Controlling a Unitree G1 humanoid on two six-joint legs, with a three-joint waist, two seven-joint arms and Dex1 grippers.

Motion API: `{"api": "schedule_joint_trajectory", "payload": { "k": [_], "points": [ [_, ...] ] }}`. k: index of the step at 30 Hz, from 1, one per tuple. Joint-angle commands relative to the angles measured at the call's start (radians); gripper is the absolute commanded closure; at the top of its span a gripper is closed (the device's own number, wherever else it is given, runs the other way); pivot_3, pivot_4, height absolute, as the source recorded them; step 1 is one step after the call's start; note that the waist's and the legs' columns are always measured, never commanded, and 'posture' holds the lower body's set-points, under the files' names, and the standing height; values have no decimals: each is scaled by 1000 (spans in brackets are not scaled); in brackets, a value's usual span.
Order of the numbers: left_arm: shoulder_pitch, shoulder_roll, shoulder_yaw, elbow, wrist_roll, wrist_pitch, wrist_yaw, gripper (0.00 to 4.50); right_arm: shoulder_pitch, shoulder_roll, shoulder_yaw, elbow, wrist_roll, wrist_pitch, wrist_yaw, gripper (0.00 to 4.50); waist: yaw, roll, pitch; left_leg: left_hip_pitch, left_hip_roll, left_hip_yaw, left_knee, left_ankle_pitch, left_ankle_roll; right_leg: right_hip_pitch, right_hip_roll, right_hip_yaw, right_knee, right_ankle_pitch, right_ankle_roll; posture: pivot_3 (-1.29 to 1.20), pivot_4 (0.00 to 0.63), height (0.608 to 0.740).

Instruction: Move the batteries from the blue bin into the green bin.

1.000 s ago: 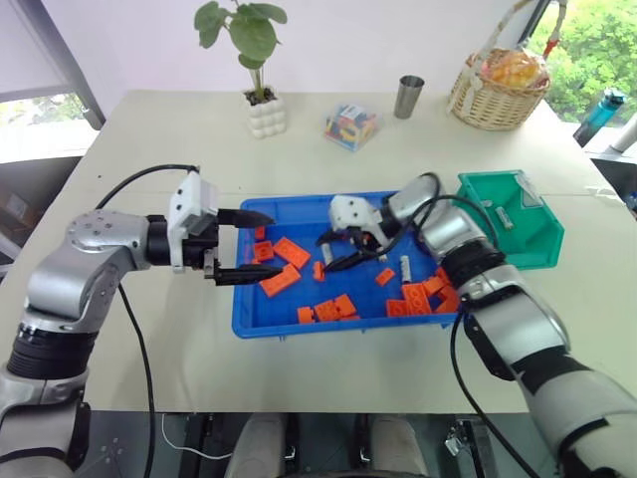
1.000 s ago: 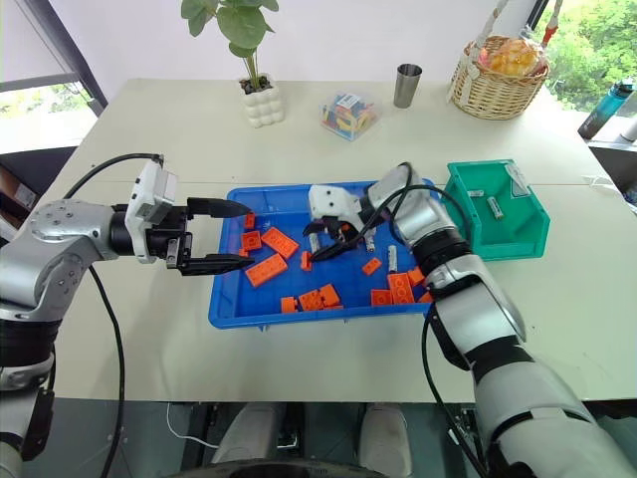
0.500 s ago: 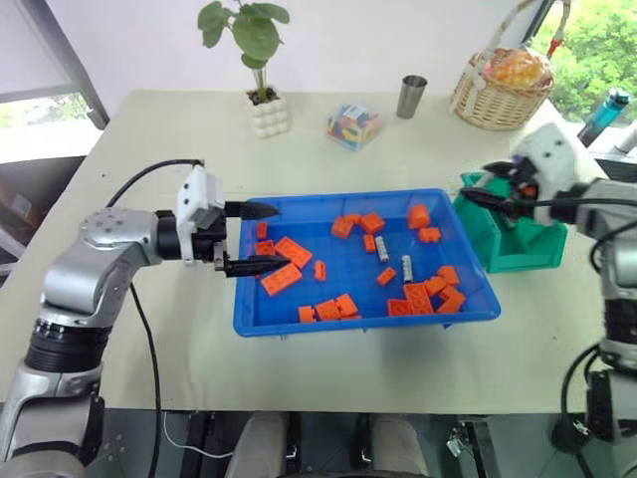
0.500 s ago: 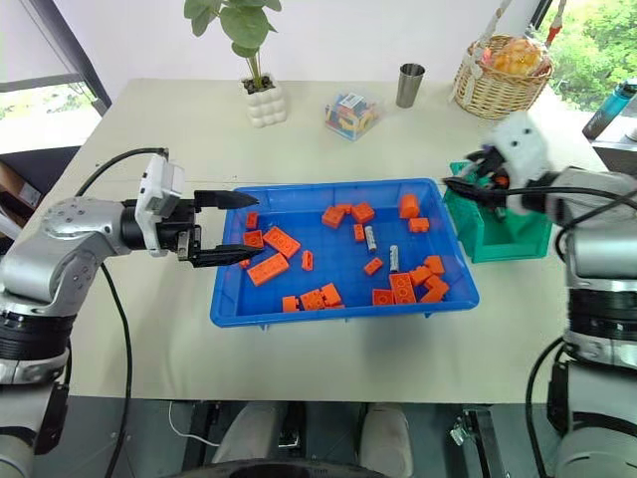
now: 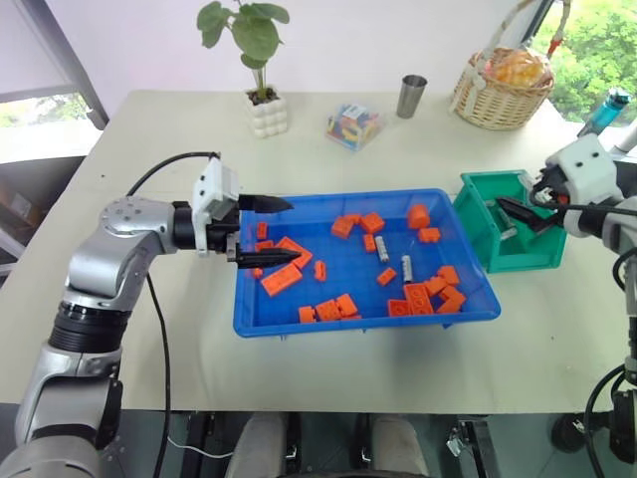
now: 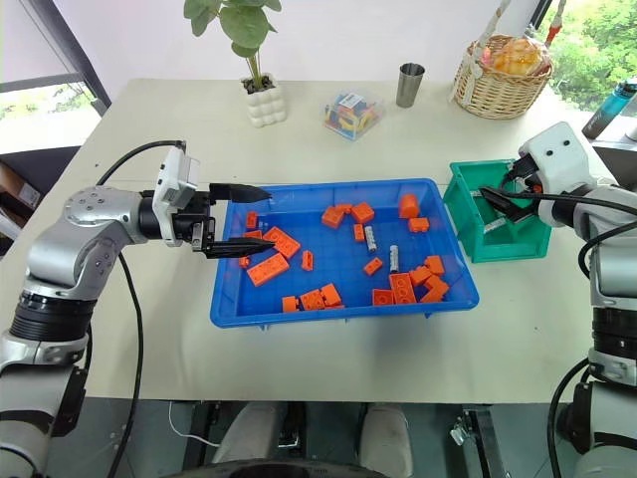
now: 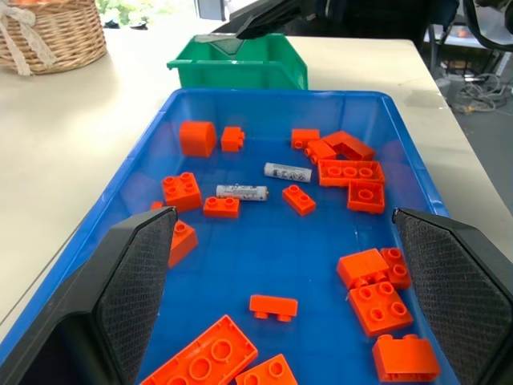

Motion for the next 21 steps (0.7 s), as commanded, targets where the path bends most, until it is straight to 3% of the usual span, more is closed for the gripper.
{"api": "schedule_joint_trajectory", "payload": {
  "k": [1, 12, 21],
  "points": [
    [-10, 7, 13, -28, 0, -16, -3, 0, -66, 32, 50, -148, 102, 35, 58, 34, -4, 0, 0, 0, 0, 0, 0, 0, 0, 0, 0, 0, 0, 0, 0, 0, 150, 673],
    [25, 15, 30, -67, 0, -8, 21, 0, -1, 143, 307, -247, 106, 149, 27, 34, 16, -1, 0, 0, -1, -2, 0, 0, 0, 1, 0, 0, 0, 0, 0, 0, 150, 673],
    [31, 16, 32, -81, -7, -3, 40, 0, 21, 191, 366, -203, 109, 179, 2, 34, 17, -1, 0, 0, -1, -2, 1, 0, 0, 1, 1, 0, 0, 0, 0, 0, 150, 673]
  ]
}}
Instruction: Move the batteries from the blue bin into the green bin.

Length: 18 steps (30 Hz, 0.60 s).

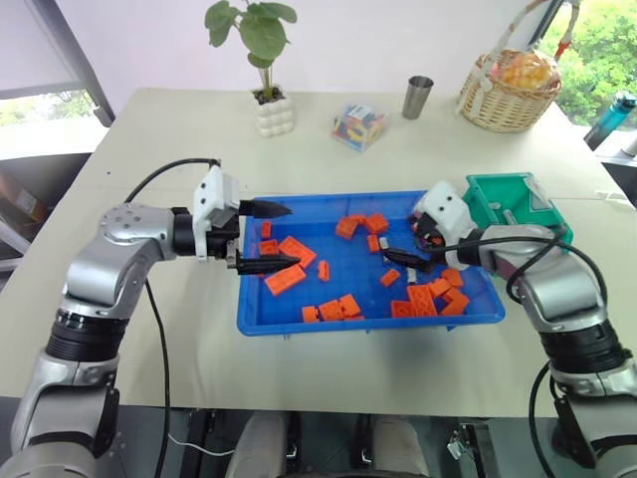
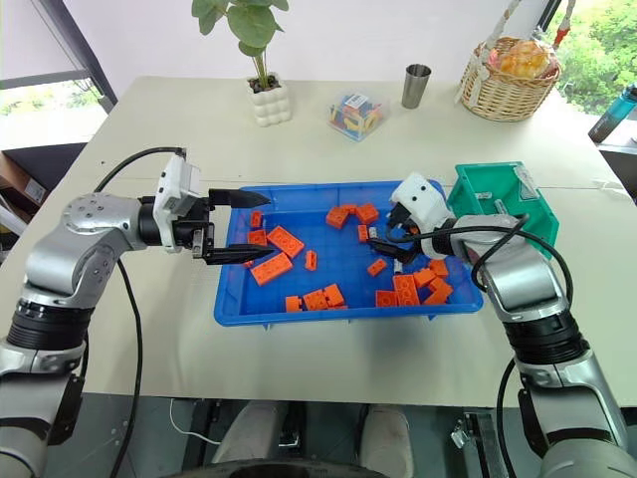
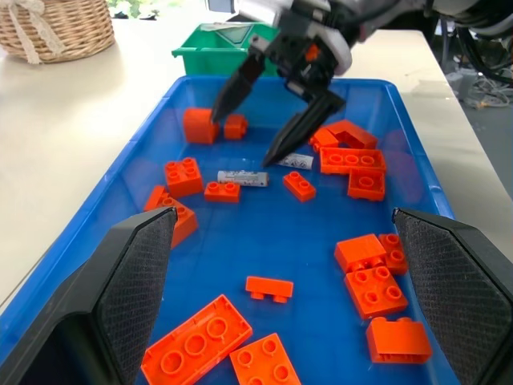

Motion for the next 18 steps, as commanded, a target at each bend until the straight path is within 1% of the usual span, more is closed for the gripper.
{"api": "schedule_joint_trajectory", "payload": {
  "k": [1, 4, 6, 7, 9, 11, 12, 13, 15, 16, 17, 18],
  "points": [
    [-12, 7, 28, -27, -12, -7, 5, 0, -9, 19, 1, 0, 11, 4, -7, 34, 0, 0, 0, 0, 0, 0, 0, 0, 0, 0, 0, 0, 0, 0, 0, 0, 150, 673],
    [-15, 4, 25, -26, -12, -8, 8, 0, 3, 28, 29, 30, -15, -15, -17, 34, 0, 0, 0, 0, 0, 0, 0, 0, 0, 0, 0, 0, 0, 0, 0, 0, 150, 673],
    [-17, 2, 23, -25, -12, -9, 9, 0, 7, 43, 26, 55, -16, -11, -32, 34, 0, 0, 0, 0, 0, 0, 0, 0, 0, 0, 0, 0, 0, 0, 0, 0, 150, 673],
    [-19, 1, 22, -25, -11, -9, 9, 0, 10, 46, 29, 64, -20, -13, -37, 267, 0, 0, 0, 0, 0, 0, 0, 0, 0, 0, 0, 0, 0, 0, 0, 0, 150, 673],
    [-24, -1, 20, -23, -11, -9, 10, 0, 18, 46, 36, 73, -27, -26, -39, 781, 0, 0, 0, 0, 0, 0, 0, 0, 0, 0, 0, 0, 0, 0, 0, 0, 150, 673],
    [-28, -2, 20, -19, -11, -10, 9, 0, 24, 48, 37, 74, -27, -30, -38, 1728, 0, 0, 0, 0, 0, 0, 0, 0, 0, 0, 0, 0, 0, 0, 0, 0, 150, 673],
    [-30, -2, 20, -17, -11, -11, 7, 0, 26, 49, 35, 71, -26, -28, -39, 2112, 0, 0, 0, 0, 0, 0, 0, 0, 0, 0, 0, 0, 0, 0, 0, 0, 150, 673],
    [-31, -2, 21, -13, -10, -12, 6, 0, 24, 51, 28, 64, -22, -24, -41, 2713, 0, 0, 0, 0, 0, 0, 0, 0, 0, 0, 0, 0, 0, 0, 0, 0, 150, 673],
    [-31, -2, 21, -9, -9, -15, 4, 0, 21, 52, 18, 53, -18, -20, -45, 3532, -1, 0, 0, 0, 0, 0, 0, 0, 0, 0, 0, 0, 0, 0, 0, 0, 150, 673],
    [-29, -3, 21, -6, -8, -17, 3, 0, 16, 53, 5, 43, -11, -13, -49, 4155, -1, 0, 0, 0, 0, 0, 0, 0, 0, 0, 0, 0, 0, 0, 0, 0, 150, 673],
    [-22, -4, 21, -4, -8, -17, 4, 0, 9, 52, -16, 30, 3, -1, -49, 4361, -1, 0, 0, 0, 0, 0, 0, 0, 0, 0, 0, 0, 0, 0, 0, 0, 150, 673],
    [-17, -4, 21, -4, -7, -18, 5, 0, 5, 51, -31, 20, 14, 8, -49, 4361, 0, 0, 0, 0, 0, 0, 0, 0, 0, 0, 0, 0, 0, 0, 0, 0, 150, 673]
  ]
}}
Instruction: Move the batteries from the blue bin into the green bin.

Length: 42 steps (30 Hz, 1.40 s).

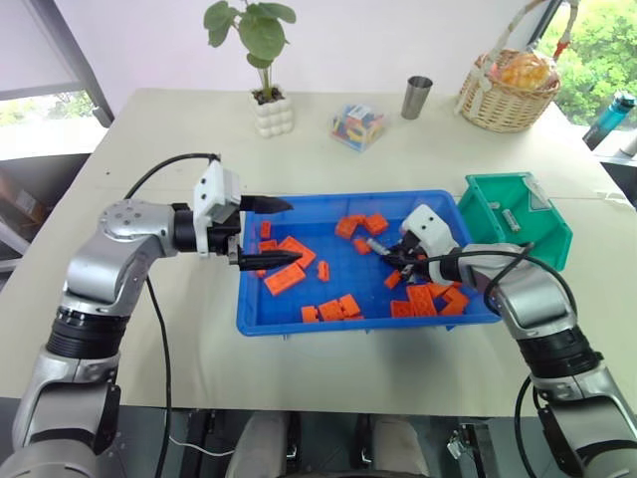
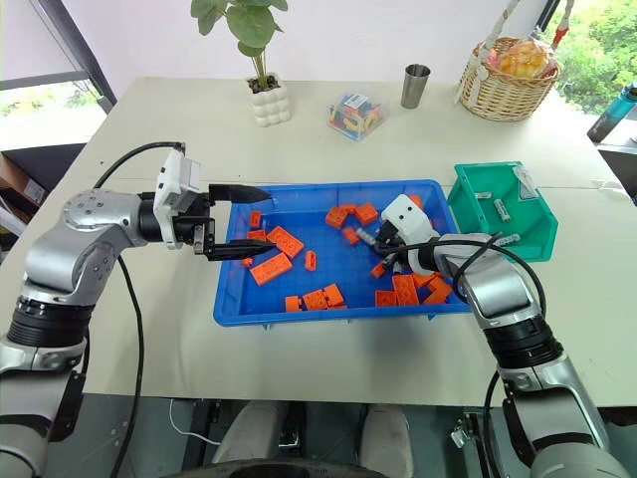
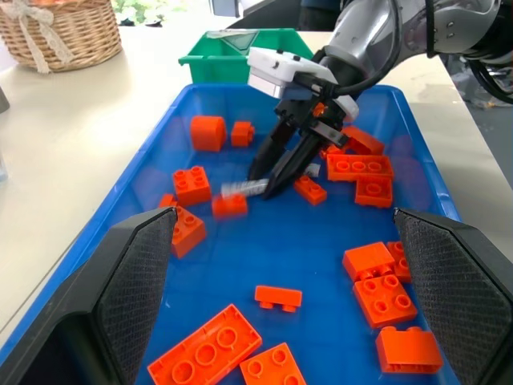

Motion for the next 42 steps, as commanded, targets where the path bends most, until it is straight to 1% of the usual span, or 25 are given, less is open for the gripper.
{"api": "schedule_joint_trajectory", "payload": {
  "k": [1, 6, 8, 12, 16, 20, 21, 23, 25, 28, 31, 33, 35, 40, 42],
  "points": [
    [7, -3, 22, -6, -7, -18, 1, 0, -23, -4, -83, -68, 46, 29, -7, 4361, 0, 0, 0, 0, 0, 0, 0, 0, 0, 0, 0, 0, 0, 0, 0, 0, 150, 673],
    [67, -35, 31, 37, 24, -75, 43, 0, -69, -92, -246, -134, 99, 109, -21, 4361, 3, 0, 0, 0, 0, 0, 0, 0, 0, 0, 0, 0, 0, 0, 0, 0, 150, 673],
    [77, -41, 32, 41, 27, -81, 50, 0, -78, -119, -286, -137, 110, 129, -30, 4361, 6, 0, 0, 0, 0, 0, 0, 0, 0, 0, 0, 0, 0, 0, 0, 0, 150, 673],
    [107, -46, 22, 42, 31, -94, 49, 0, -85, -225, -369, -49, 61, 111, -76, 4361, 6, 0, 0, 0, 0, 0, 0, 0, 0, 0, -1, 0, 0, 0, 0, 0, 150, 673],
    [120, -52, 18, 38, 36, -105, 47, 0, -63, -294, -403, 53, 16, 73, -126, 4361, 6, 0, 0, 0, 0, 1, 0, 0, 0, 0, -1, 0, 0, 0, 0, 0, 150, 673],
    [115, -58, 14, 34, 36, -101, 50, 0, -41, -298, -411, 83, 10, 82, -151, 4361, 1, 0, 0, 0, 0, 1, 0, 0, 0, 0, -1, 0, 0, 0, 0, 0, 150, 673],
    [113, -59, 13, 33, 36, -100, 51, 0, -37, -299, -407, 90, 2, 80, -163, 3407, 0, 0, 0, 0, 1, 2, -1, 0, 0, -1, -1, 0, 0, 0, 0, 0, 150, 673],
    [109, -63, 12, 30, 35, -96, 53, 0, -27, -305, -391, 99, -15, 47, -174, 2505, 0, 0, 0, 0, 1, 2, -1, 0, 0, -1, -1, 0, 0, 0, 0, 0, 150, 673],
    [108, -64, 13, 24, 32, -92, 54, 0, -28, -298, -393, 64, 2, 46, -164, 1650, 0, 0, 0, 0, 1, 2, -1, 0, 0, -1, -1, 0, 0, 0, 0, 0, 150, 673],
    [110, -62, 15, 14, 28, -87, 53, 0, -35, -273, -417, -17, 63, 36, -125, 1650, 1, 0, 0, 0, 1, 2, -1, 0, 0, -1, -1, 0, 0, 0, 0, 0, 150, 673],
    [111, -60, 16, 9, 26, -83, 51, 0, -18, -262, -423, -103, 141, 65, -62, 1650, 1, 0, 0, 0, 1, 2, 0, 0, 0, -1, -1, 0, 0, 0, 0, 0, 150, 673],
    [111, -59, 17, 10, 27, -84, 51, 0, 20, -259, -382, -202, 203, 133, -18, 1650, 7, 0, 0, 0, 1, 1, 0, 0, 0, 0, -1, 0, 0, 0, 0, 0, 150, 673],
    [109, -61, 15, 8, 28, -84, 53, 0, 46, -251, -339, -260, 232, 205, -17, 1650, 8, -1, 0, 0, 0, 0, 0, 0, 0, 1, -1, 0, -1, 0, 0, 0, 150, 673],
    [108, -65, 11, -5, 27, -80, 60, 0, 109, -243, -285, -305, 255, 261, -26, 1650, 7, -1, 0, 0, 0, 0, 0, 0, 0, 1, -1, 0, -1, 0, 0, 0, 150, 673],
    [105, -64, 11, -6, 26, -79, 62, 0, 132, -219, -274, -314, 267, 271, -32, 1650, 6, -1, 0, 0, 0, 0, 0, 0, 0, 0, -1, 0, -1, 0, 0, 0, 150, 673]
  ]
}}
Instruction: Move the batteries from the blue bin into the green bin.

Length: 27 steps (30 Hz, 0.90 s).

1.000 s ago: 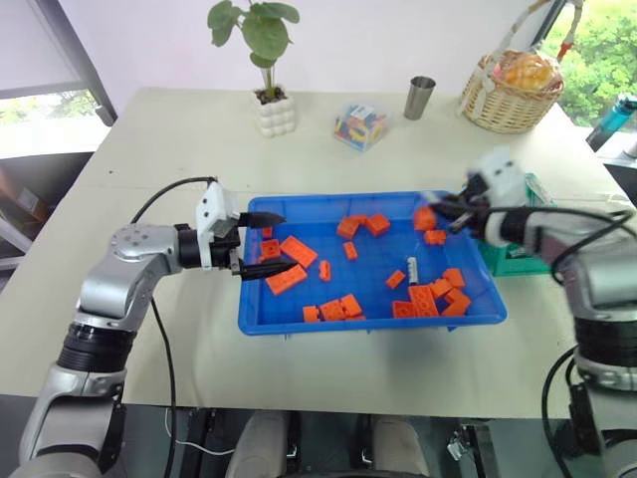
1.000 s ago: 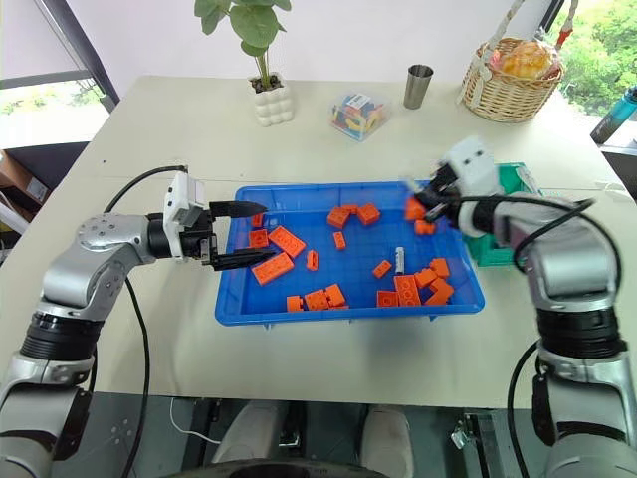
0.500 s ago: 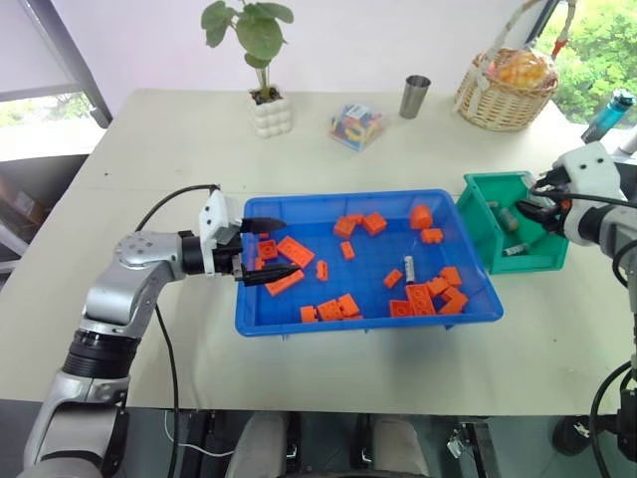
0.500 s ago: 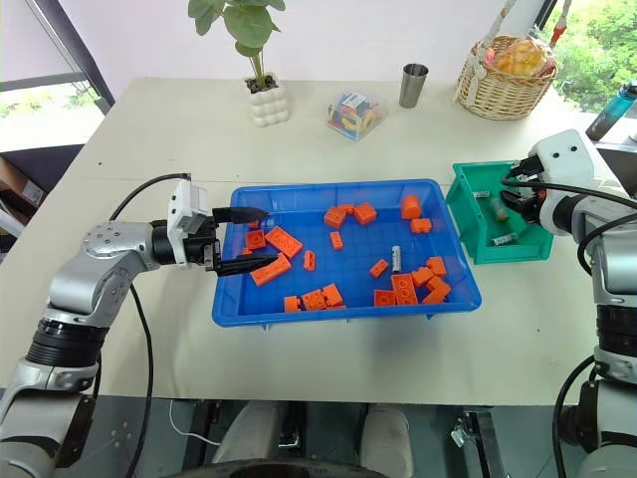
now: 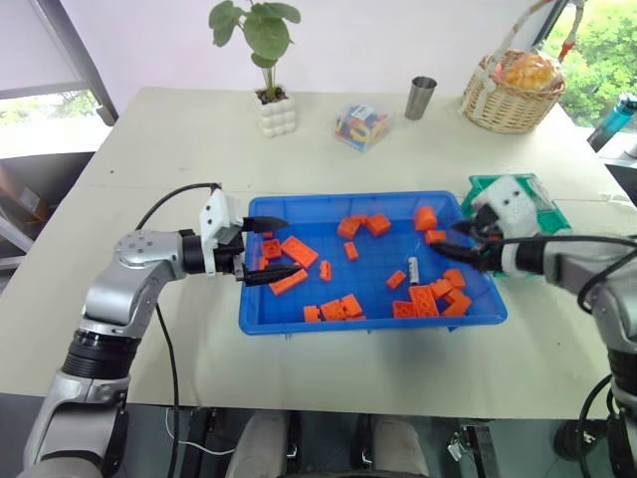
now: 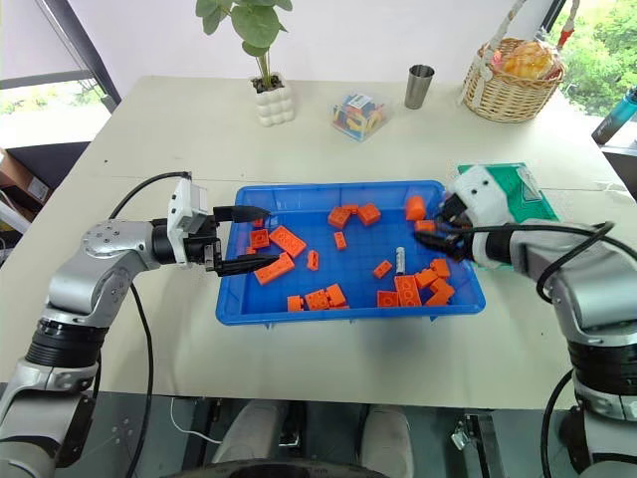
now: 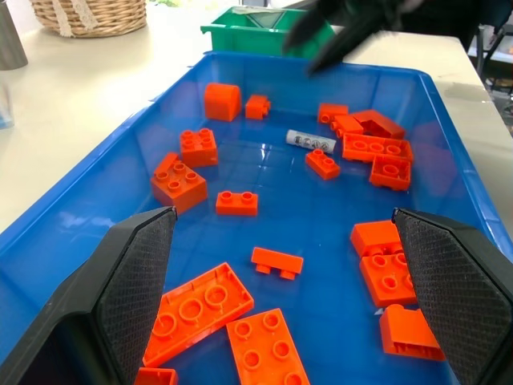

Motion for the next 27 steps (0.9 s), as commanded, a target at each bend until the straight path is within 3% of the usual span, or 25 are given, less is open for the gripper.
{"api": "schedule_joint_trajectory", "payload": {
  "k": [1, 15, 27],
  "points": [
    [-15, 1, 13, -40, -11, 1, 5, 0, 19, 36, -1, -36, 27, 12, -18, 1650, -1, 0, 0, 0, 0, 0, 0, 0, 0, 0, 0, 0, 0, 0, 0, 0, 150, 673],
    [-19, -2, 21, -50, -15, 11, 17, 0, 17, 122, 106, 93, -39, -75, -72, 1650, 0, -1, 0, 0, 0, 0, 0, 0, 0, 1, 1, 0, 0, 0, 0, 0, 150, 673],
    [-27, -20, 25, -39, -14, 0, 34, 0, -32, 89, 200, 51, -107, -54, -85, 1650, 0, -1, 0, 0, 0, 0, 0, 0, 0, 1, 1, 0, 0, 0, 0, 0, 150, 673]
  ]
}}
